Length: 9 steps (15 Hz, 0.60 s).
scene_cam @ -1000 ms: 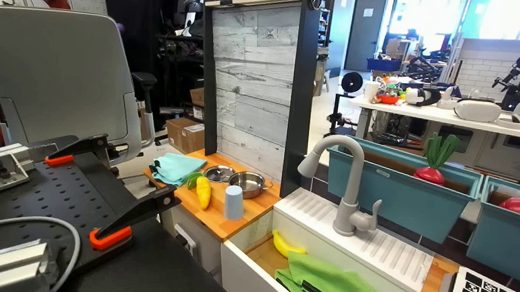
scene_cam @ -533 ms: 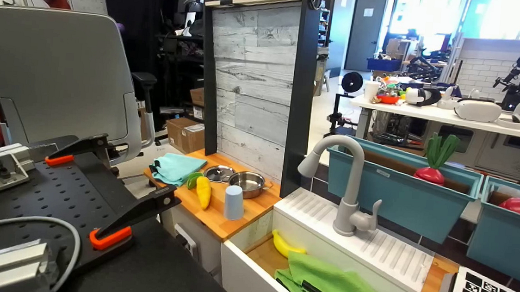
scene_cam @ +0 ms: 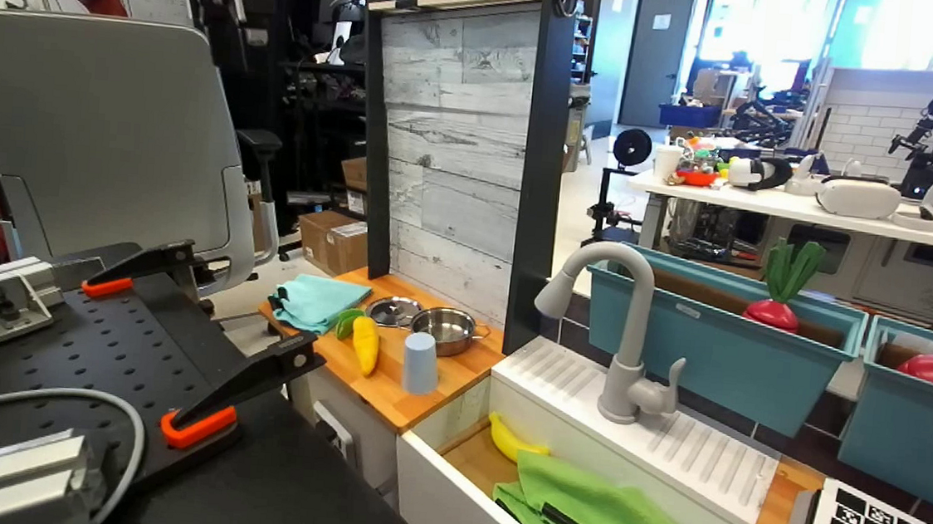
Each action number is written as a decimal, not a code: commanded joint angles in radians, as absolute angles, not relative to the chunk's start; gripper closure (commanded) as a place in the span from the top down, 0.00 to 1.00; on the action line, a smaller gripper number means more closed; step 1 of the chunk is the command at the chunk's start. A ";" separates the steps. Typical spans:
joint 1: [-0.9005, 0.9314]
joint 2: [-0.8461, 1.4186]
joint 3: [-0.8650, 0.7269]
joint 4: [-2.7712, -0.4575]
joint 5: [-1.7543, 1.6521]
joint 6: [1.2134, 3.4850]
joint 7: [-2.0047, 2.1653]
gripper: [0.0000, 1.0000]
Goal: Put the silver lid on the silver pot
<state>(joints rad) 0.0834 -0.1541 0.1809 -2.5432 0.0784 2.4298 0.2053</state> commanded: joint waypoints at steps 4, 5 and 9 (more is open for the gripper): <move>0.098 0.264 0.140 -2.302 0.099 2.548 0.221 1.00; 0.102 0.323 0.134 -2.262 0.098 2.562 0.234 1.00; 0.116 0.512 0.124 -2.123 0.125 2.588 0.264 1.00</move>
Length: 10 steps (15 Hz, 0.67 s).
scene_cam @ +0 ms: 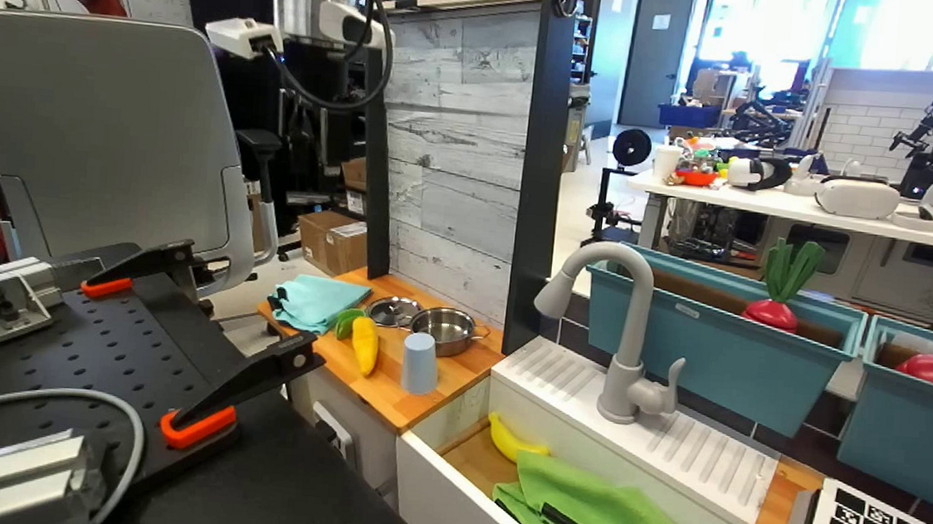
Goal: Put the silver lid on the silver pot
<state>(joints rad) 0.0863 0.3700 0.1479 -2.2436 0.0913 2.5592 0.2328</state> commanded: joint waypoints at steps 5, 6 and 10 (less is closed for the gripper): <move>0.177 0.702 0.081 -1.987 0.132 2.680 0.385 1.00; 0.188 0.734 0.074 -1.962 0.136 2.691 0.403 1.00; 0.218 0.847 0.041 -1.860 0.149 2.691 0.472 1.00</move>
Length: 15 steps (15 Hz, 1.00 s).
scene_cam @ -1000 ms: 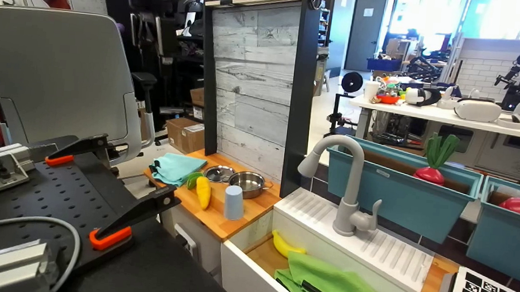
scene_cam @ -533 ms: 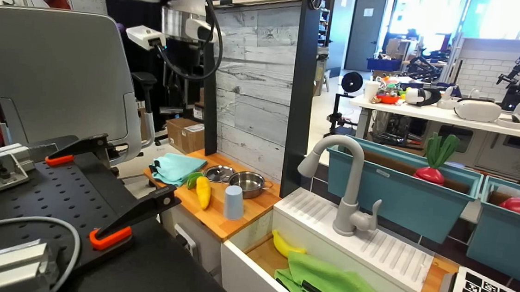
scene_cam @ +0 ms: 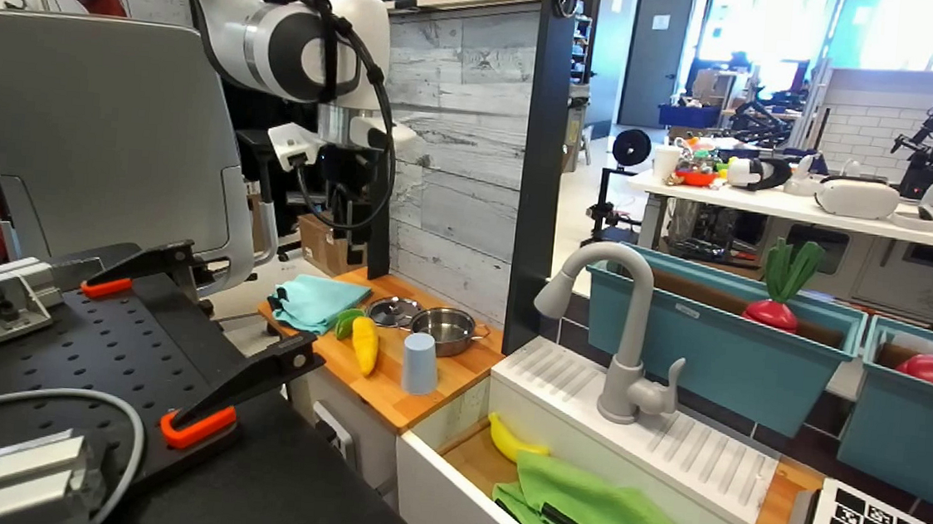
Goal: Put the silver lid on the silver pot
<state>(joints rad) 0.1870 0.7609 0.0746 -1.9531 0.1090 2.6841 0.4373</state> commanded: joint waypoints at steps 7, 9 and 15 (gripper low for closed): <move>0.259 0.978 -0.035 -1.736 0.162 2.671 0.602 1.00; 0.265 1.004 -0.044 -1.711 0.159 2.668 0.631 1.00; 0.282 1.073 -0.061 -1.624 0.147 2.634 0.696 1.00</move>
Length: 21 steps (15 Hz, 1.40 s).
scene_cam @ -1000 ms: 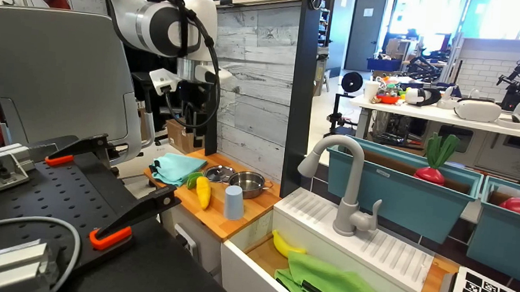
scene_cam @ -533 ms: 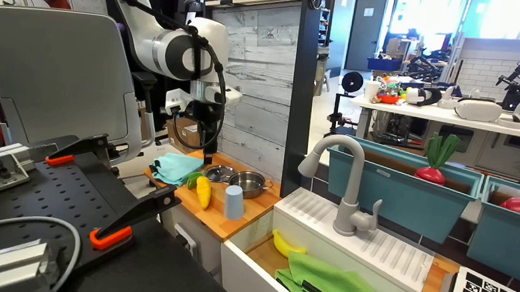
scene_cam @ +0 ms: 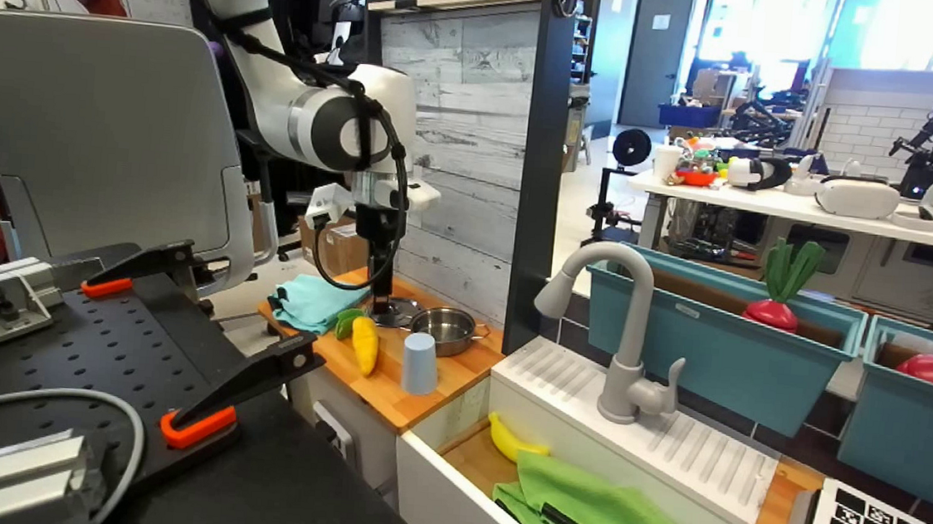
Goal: Put the silver lid on the silver pot
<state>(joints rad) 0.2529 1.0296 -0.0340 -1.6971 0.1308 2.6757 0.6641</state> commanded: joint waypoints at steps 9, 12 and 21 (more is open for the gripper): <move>0.294 1.142 -0.079 -1.503 0.130 2.541 0.774 0.75; 0.295 1.160 -0.082 -1.471 0.125 2.520 0.793 0.60; 0.329 1.181 -0.129 -1.435 0.103 2.519 0.893 0.01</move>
<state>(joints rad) 0.2992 1.1499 -0.0963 -1.4764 0.1248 2.5378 0.8397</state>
